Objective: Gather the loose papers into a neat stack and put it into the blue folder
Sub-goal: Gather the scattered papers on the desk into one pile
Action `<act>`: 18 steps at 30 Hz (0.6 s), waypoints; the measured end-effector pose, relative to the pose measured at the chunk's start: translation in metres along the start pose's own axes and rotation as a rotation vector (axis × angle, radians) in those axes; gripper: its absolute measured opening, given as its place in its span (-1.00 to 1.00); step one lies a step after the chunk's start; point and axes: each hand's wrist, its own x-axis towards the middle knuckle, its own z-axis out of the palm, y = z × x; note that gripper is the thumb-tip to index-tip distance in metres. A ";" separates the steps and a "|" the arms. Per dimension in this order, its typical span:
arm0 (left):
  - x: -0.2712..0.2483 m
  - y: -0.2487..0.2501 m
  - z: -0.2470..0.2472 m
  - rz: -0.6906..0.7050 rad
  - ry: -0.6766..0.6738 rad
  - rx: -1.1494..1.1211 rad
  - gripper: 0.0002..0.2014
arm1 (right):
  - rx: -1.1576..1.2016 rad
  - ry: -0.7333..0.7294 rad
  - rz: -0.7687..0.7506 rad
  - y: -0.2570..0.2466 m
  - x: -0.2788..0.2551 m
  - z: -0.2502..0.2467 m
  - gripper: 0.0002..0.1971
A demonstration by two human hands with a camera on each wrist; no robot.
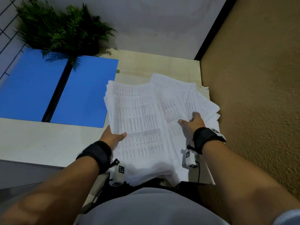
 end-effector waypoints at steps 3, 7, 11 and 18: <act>0.013 -0.011 0.004 -0.016 0.003 -0.021 -0.19 | 0.142 -0.103 0.055 0.010 0.008 0.008 -0.45; 0.026 -0.021 0.003 -0.012 0.040 -0.049 -0.19 | 0.087 0.042 -0.066 0.005 -0.006 0.006 -0.87; 0.004 -0.002 0.006 -0.020 0.057 -0.043 -0.34 | -0.046 0.222 -0.210 -0.013 -0.026 -0.028 -0.69; 0.004 -0.003 0.009 -0.010 0.059 -0.012 -0.34 | -0.201 0.499 -0.348 -0.027 -0.046 -0.078 -0.84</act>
